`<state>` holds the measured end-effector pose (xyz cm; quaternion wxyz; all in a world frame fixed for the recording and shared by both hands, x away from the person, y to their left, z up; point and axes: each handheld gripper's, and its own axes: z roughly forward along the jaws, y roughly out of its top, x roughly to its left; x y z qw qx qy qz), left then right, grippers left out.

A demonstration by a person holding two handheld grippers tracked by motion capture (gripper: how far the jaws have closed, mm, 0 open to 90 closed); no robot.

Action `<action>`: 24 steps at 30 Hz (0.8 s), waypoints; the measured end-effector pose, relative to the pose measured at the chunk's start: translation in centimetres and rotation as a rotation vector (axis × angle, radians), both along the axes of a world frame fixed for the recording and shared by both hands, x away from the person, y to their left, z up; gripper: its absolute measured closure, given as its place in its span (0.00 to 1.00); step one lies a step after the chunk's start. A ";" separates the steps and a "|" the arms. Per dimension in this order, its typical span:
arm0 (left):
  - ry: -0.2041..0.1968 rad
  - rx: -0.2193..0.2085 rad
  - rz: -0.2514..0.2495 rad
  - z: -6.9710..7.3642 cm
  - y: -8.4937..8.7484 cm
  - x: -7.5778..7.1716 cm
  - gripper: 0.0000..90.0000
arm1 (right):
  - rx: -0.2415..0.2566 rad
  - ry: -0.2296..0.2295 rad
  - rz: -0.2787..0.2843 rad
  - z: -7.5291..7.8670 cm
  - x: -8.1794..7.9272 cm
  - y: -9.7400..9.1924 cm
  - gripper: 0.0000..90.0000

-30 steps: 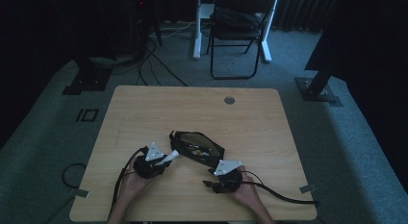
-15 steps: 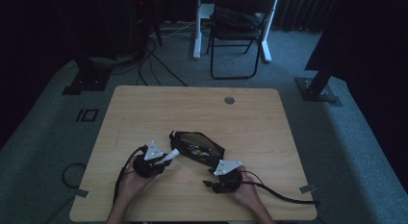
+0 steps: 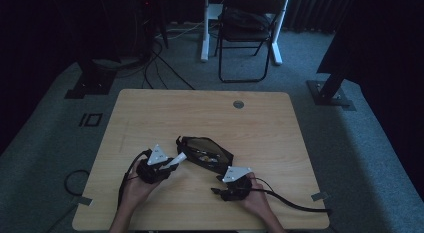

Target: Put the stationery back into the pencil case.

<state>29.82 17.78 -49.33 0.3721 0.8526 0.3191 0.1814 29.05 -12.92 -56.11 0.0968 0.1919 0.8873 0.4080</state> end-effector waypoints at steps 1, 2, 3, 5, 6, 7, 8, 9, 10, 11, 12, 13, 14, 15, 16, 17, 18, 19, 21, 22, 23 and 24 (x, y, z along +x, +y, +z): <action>0.000 -0.007 0.001 0.1 0.0 0.0 0.77 | 0.000 0.000 0.000 0.0 0.0 0.0 0.54; 0.000 -0.006 -0.001 0.2 0.0 -0.1 0.77 | 0.000 0.001 0.001 0.0 0.0 0.0 0.54; -0.005 -0.006 -0.001 0.3 -0.1 -0.1 0.77 | 0.000 0.000 0.001 0.0 0.0 0.0 0.54; -0.009 -0.007 -0.003 0.4 -0.1 -0.1 0.77 | 0.000 0.000 0.004 0.0 0.0 0.0 0.52; -0.009 -0.004 -0.005 0.5 -0.1 -0.1 0.77 | -0.001 0.001 0.005 0.0 0.0 0.0 0.51; -0.009 -0.006 -0.005 0.5 -0.2 -0.1 0.77 | -0.001 0.004 0.006 0.0 0.1 0.0 0.50; -0.011 -0.002 -0.007 0.6 -0.2 -0.1 0.77 | -0.001 0.007 0.008 0.0 0.1 0.0 0.50; -0.010 -0.005 -0.006 0.7 -0.2 -0.2 0.77 | -0.002 0.006 0.011 0.0 0.1 0.0 0.49; -0.012 -0.005 -0.007 0.7 -0.2 -0.2 0.77 | -0.002 0.006 0.013 0.0 0.1 0.0 0.48; -0.014 -0.001 -0.009 0.8 -0.2 -0.2 0.77 | -0.001 0.007 0.015 0.0 0.1 0.0 0.48; -0.015 -0.003 -0.009 0.9 -0.3 -0.2 0.77 | -0.001 0.007 0.017 0.0 0.1 0.0 0.47; -0.015 -0.006 -0.009 1.0 -0.3 -0.2 0.77 | -0.002 0.007 0.021 0.0 0.1 0.0 0.46; -0.015 -0.010 -0.011 1.0 -0.3 -0.2 0.77 | -0.002 0.008 0.025 0.0 0.1 0.1 0.45; -0.016 -0.009 -0.012 1.1 -0.3 -0.2 0.77 | -0.002 0.009 0.029 0.0 0.1 0.0 0.44; -0.018 -0.007 -0.012 1.2 -0.3 -0.2 0.77 | -0.002 0.009 0.031 0.0 0.1 0.1 0.44; -0.019 -0.005 -0.012 1.3 -0.3 -0.2 0.77 | -0.002 0.010 0.033 0.0 0.1 0.1 0.43; -0.023 -0.007 -0.013 1.4 -0.4 -0.2 0.77 | -0.003 0.012 0.036 0.0 0.1 0.1 0.42; -0.022 -0.009 -0.013 1.5 -0.4 -0.2 0.77 | -0.003 0.012 0.038 0.0 0.1 0.1 0.42; -0.024 -0.011 -0.011 1.7 -0.5 -0.1 0.77 | -0.003 0.014 0.042 0.0 0.1 0.1 0.40; -0.027 -0.013 -0.010 1.7 -0.5 -0.1 0.77 | -0.002 0.016 0.045 0.0 0.1 0.1 0.40; -0.029 -0.012 -0.010 1.9 -0.5 -0.1 0.77 | -0.002 0.018 0.045 0.0 0.1 0.1 0.40; -0.030 -0.016 -0.009 1.9 -0.5 0.0 0.77 | -0.003 0.017 0.046 0.0 0.1 0.1 0.39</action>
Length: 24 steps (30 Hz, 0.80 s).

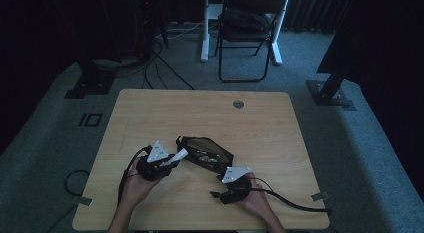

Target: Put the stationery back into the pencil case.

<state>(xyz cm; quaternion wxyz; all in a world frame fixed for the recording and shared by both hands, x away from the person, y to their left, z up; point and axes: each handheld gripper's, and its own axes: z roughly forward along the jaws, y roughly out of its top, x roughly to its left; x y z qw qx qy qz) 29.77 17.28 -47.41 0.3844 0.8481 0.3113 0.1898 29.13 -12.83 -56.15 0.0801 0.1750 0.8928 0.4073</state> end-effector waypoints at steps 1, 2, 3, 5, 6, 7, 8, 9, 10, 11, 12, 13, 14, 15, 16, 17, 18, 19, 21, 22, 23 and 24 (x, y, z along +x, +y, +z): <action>-0.003 0.001 0.000 0.1 0.0 0.0 0.77 | 0.000 0.000 0.002 0.0 0.0 0.0 0.39; -0.004 0.001 0.000 0.2 0.0 0.1 0.77 | 0.000 0.001 0.004 0.0 0.0 0.0 0.38; -0.006 0.001 0.000 0.3 -0.1 0.1 0.77 | 0.000 0.003 0.008 0.0 0.0 0.0 0.37; -0.010 0.004 -0.002 0.5 -0.1 0.2 0.77 | 0.000 0.003 0.010 0.0 0.0 0.0 0.37; -0.011 0.002 -0.003 0.5 -0.1 0.2 0.77 | 0.000 0.003 0.011 0.0 0.0 0.0 0.36; -0.013 0.003 -0.004 0.6 -0.1 0.3 0.77 | -0.001 0.003 0.013 0.0 0.0 0.0 0.36; -0.013 0.000 -0.003 0.6 -0.1 0.4 0.77 | -0.001 0.003 0.014 0.0 0.0 0.0 0.35; -0.012 -0.004 -0.001 0.7 -0.1 0.5 0.77 | -0.001 0.005 0.015 0.0 0.0 0.0 0.35; -0.014 -0.005 0.000 0.7 -0.1 0.5 0.77 | -0.001 0.006 0.016 0.0 0.0 0.0 0.35; -0.014 -0.005 0.000 0.8 -0.1 0.6 0.77 | -0.001 0.007 0.016 0.0 0.0 0.0 0.35; -0.016 -0.008 0.000 0.9 -0.1 0.6 0.77 | -0.001 0.007 0.016 0.0 0.0 0.0 0.35; -0.017 -0.010 -0.001 0.9 -0.1 0.7 0.77 | -0.001 0.006 0.016 0.0 0.0 0.0 0.35; -0.014 -0.014 -0.001 1.0 -0.1 0.7 0.77 | -0.001 0.006 0.016 0.0 0.0 0.0 0.35; -0.014 -0.014 -0.001 1.0 0.0 0.8 0.77 | -0.001 0.006 0.016 0.0 0.0 0.0 0.35; -0.016 -0.013 -0.001 1.1 0.0 0.8 0.77 | -0.002 0.006 0.016 0.0 0.0 0.0 0.35; -0.016 -0.016 0.001 1.1 0.0 0.9 0.77 | -0.002 0.006 0.016 0.0 0.0 0.0 0.35; -0.017 -0.015 0.000 1.1 0.0 0.9 0.77 | -0.002 0.005 0.017 0.0 0.0 0.0 0.35; -0.017 -0.015 0.000 1.2 -0.1 0.9 0.77 | -0.002 0.005 0.017 0.0 0.0 0.0 0.35; -0.020 -0.013 -0.002 1.3 -0.1 1.0 0.77 | -0.003 0.003 0.017 0.0 0.0 0.1 0.35; -0.020 -0.012 -0.004 1.3 -0.1 1.0 0.77 | -0.003 0.001 0.017 0.0 0.0 0.1 0.35; -0.020 -0.014 -0.003 1.4 -0.2 1.0 0.77 | -0.004 0.001 0.017 0.0 0.0 0.1 0.35; -0.021 -0.016 -0.003 1.5 -0.2 1.0 0.77 | -0.003 0.002 0.017 0.0 0.0 0.1 0.35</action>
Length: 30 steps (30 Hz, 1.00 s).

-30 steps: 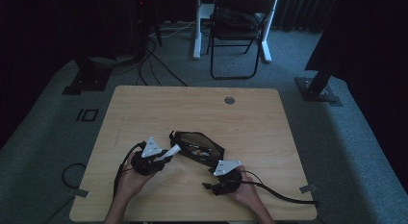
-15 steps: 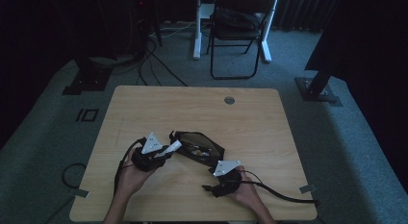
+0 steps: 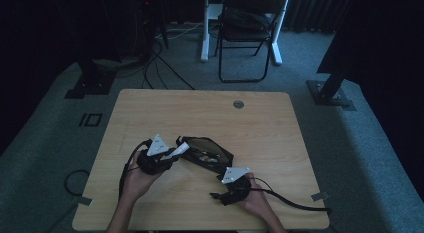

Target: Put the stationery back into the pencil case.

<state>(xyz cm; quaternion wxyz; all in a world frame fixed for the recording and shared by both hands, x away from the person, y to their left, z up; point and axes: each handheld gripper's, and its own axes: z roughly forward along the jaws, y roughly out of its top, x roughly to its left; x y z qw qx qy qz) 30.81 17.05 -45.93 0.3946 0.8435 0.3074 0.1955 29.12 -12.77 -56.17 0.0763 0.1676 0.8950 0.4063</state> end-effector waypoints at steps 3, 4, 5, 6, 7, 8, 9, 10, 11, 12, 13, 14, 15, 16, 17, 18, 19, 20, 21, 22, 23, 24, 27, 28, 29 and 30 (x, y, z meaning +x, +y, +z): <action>-0.004 0.001 -0.001 0.2 -0.1 0.1 0.77 | 0.000 0.000 0.000 0.0 0.0 0.0 0.35; -0.003 -0.003 -0.001 0.2 -0.2 0.1 0.77 | 0.001 0.000 0.000 0.0 0.0 0.0 0.35; -0.004 -0.002 0.000 0.3 -0.3 0.1 0.77 | 0.001 0.001 0.000 0.0 0.0 0.0 0.35; -0.006 0.001 -0.004 0.3 -0.3 0.2 0.77 | 0.001 0.000 0.000 0.0 0.0 0.0 0.35; -0.005 -0.002 -0.004 0.4 -0.3 0.2 0.77 | 0.001 0.000 0.000 0.0 0.0 0.0 0.35; -0.006 -0.006 -0.002 0.4 -0.4 0.2 0.77 | 0.001 0.000 0.000 0.0 0.0 0.0 0.35; -0.008 -0.001 -0.003 0.4 -0.4 0.2 0.77 | 0.000 0.000 0.000 0.0 0.0 0.0 0.35; -0.008 -0.001 -0.003 0.4 -0.4 0.2 0.77 | 0.000 0.000 0.000 0.0 0.0 0.0 0.35; -0.008 0.000 -0.004 0.6 -0.5 0.3 0.77 | 0.000 0.000 0.000 0.0 0.0 0.0 0.35; -0.011 -0.003 -0.004 0.6 -0.6 0.3 0.77 | 0.001 0.000 -0.001 0.0 0.0 0.0 0.35; -0.012 -0.002 -0.004 0.7 -0.6 0.4 0.77 | 0.001 0.001 -0.001 0.0 0.0 0.0 0.35; -0.011 -0.001 -0.005 0.7 -0.7 0.4 0.77 | 0.001 0.001 -0.001 0.0 0.0 0.0 0.35; -0.013 -0.002 -0.005 0.8 -0.7 0.4 0.77 | 0.001 0.001 -0.001 0.0 0.0 0.0 0.35; -0.015 0.000 -0.005 0.8 -0.7 0.5 0.77 | 0.001 0.001 -0.001 0.0 0.0 0.0 0.35; -0.015 -0.001 -0.007 0.9 -0.8 0.5 0.77 | 0.001 0.000 -0.001 0.0 0.0 0.0 0.35; -0.016 -0.001 -0.008 0.9 -0.8 0.5 0.77 | 0.000 0.000 0.000 0.0 0.0 0.0 0.35; -0.018 0.000 -0.008 1.0 -0.8 0.6 0.77 | 0.000 0.001 -0.001 0.0 0.0 0.0 0.35; -0.018 -0.004 -0.005 1.0 -0.9 0.6 0.77 | 0.000 0.001 0.000 0.0 0.0 0.0 0.35; -0.019 -0.001 -0.007 1.1 -0.9 0.6 0.77 | 0.000 0.001 0.000 0.0 0.0 0.0 0.35; -0.020 0.001 -0.007 1.2 -0.9 0.7 0.77 | 0.000 0.000 -0.001 0.0 0.0 0.0 0.35; -0.021 -0.002 -0.006 1.2 -1.0 0.7 0.77 | 0.000 0.000 0.000 0.0 0.0 0.0 0.35; -0.022 -0.005 -0.006 1.2 -1.1 0.7 0.77 | 0.000 0.000 -0.001 0.0 0.0 0.0 0.35; -0.021 -0.006 -0.008 1.3 -1.2 0.9 0.77 | 0.000 0.001 -0.001 0.0 0.0 0.0 0.35; -0.021 -0.006 -0.008 1.3 -1.2 0.9 0.77 | 0.000 0.001 -0.001 0.0 0.0 0.0 0.35; -0.021 -0.005 -0.010 1.3 -1.3 1.0 0.77 | 0.000 0.000 0.000 0.0 0.0 0.0 0.35; -0.021 -0.006 -0.010 1.4 -1.3 1.0 0.77 | 0.000 0.001 -0.001 0.0 0.0 0.0 0.35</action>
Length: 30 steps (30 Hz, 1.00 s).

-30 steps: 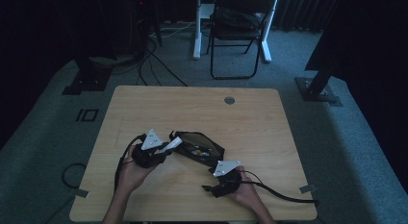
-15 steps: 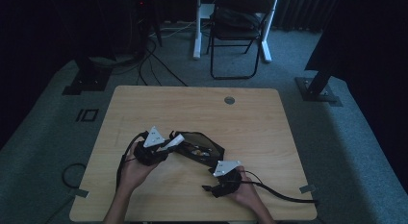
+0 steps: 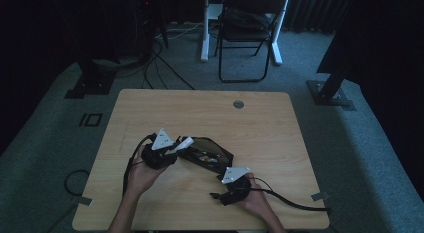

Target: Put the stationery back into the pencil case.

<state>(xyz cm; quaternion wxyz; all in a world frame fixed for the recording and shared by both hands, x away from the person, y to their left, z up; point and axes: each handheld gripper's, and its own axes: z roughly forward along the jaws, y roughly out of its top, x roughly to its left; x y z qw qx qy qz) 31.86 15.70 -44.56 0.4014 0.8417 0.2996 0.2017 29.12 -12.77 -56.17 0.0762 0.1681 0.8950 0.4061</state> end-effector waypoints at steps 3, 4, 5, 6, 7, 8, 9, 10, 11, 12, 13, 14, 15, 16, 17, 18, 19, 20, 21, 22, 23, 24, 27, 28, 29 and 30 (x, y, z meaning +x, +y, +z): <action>-0.002 -0.001 0.000 0.1 -0.2 0.2 0.77 | 0.000 0.000 0.001 0.0 0.0 0.0 0.35; -0.001 0.001 -0.001 0.1 -0.2 0.2 0.77 | 0.001 0.000 0.001 0.0 0.0 0.0 0.35; -0.002 0.002 -0.002 0.1 -0.3 0.3 0.77 | 0.000 0.000 0.001 0.0 0.0 0.0 0.35; -0.003 -0.001 -0.002 0.2 -0.3 0.3 0.77 | 0.001 0.000 0.000 0.0 0.0 0.0 0.35; -0.003 0.001 -0.004 0.2 -0.4 0.4 0.77 | 0.001 0.000 0.000 0.0 0.0 0.0 0.35; -0.003 0.002 -0.005 0.2 -0.4 0.5 0.77 | 0.001 0.001 0.000 0.0 0.0 0.0 0.35; -0.005 0.001 -0.006 0.2 -0.5 0.5 0.77 | 0.001 0.000 0.001 0.0 0.0 0.0 0.35; -0.003 0.000 -0.008 0.3 -0.5 0.6 0.77 | 0.001 0.001 0.000 0.0 0.0 0.0 0.35; -0.003 0.001 -0.011 0.3 -0.6 0.7 0.77 | 0.001 0.001 0.000 0.0 0.0 0.0 0.35; -0.001 0.002 -0.012 0.3 -0.6 0.7 0.77 | 0.001 0.001 0.001 0.0 0.0 0.0 0.35; -0.001 0.000 -0.014 0.3 -0.7 0.8 0.77 | 0.001 0.000 0.001 0.0 0.0 0.0 0.35; 0.001 -0.001 -0.019 0.4 -0.7 0.9 0.77 | 0.001 0.000 0.001 0.0 0.0 0.0 0.35; 0.005 -0.003 -0.020 0.4 -0.7 1.0 0.77 | 0.001 0.000 0.000 0.0 0.0 0.0 0.35; 0.005 -0.003 -0.022 0.4 -0.8 1.1 0.77 | 0.001 0.000 0.000 0.0 0.0 0.0 0.35; 0.006 -0.005 -0.023 0.4 -0.8 1.1 0.77 | 0.001 0.000 0.000 0.0 0.0 0.0 0.35; 0.007 -0.007 -0.025 0.4 -0.8 1.2 0.77 | 0.001 0.000 0.000 0.0 0.0 0.0 0.35; 0.007 -0.007 -0.027 0.4 -0.9 1.3 0.77 | 0.000 0.000 0.000 0.0 0.0 0.0 0.35; 0.007 -0.008 -0.028 0.4 -0.9 1.3 0.77 | 0.001 0.000 0.000 0.0 0.0 0.0 0.35; 0.006 -0.009 -0.031 0.4 -1.0 1.4 0.77 | 0.001 0.000 0.000 0.0 0.0 0.0 0.35; 0.007 -0.012 -0.031 0.4 -1.0 1.5 0.77 | 0.001 0.000 0.000 0.0 0.0 0.0 0.35; 0.007 -0.013 -0.033 0.5 -1.1 1.5 0.77 | 0.001 0.001 0.000 0.0 0.0 0.0 0.35; 0.006 -0.011 -0.035 0.5 -1.2 1.6 0.77 | 0.001 0.000 0.000 0.0 0.0 0.0 0.35; 0.003 -0.012 -0.040 0.6 -1.4 1.7 0.77 | 0.001 0.001 0.000 0.0 0.0 0.0 0.35; 0.001 -0.010 -0.043 0.6 -1.5 1.8 0.77 | 0.001 0.000 0.000 0.0 0.0 0.0 0.35; -0.002 -0.008 -0.044 0.6 -1.6 1.8 0.77 | 0.001 0.001 0.001 0.0 0.0 0.0 0.35; -0.002 -0.008 -0.045 0.7 -1.7 1.8 0.77 | 0.001 0.001 0.001 0.0 0.0 0.0 0.35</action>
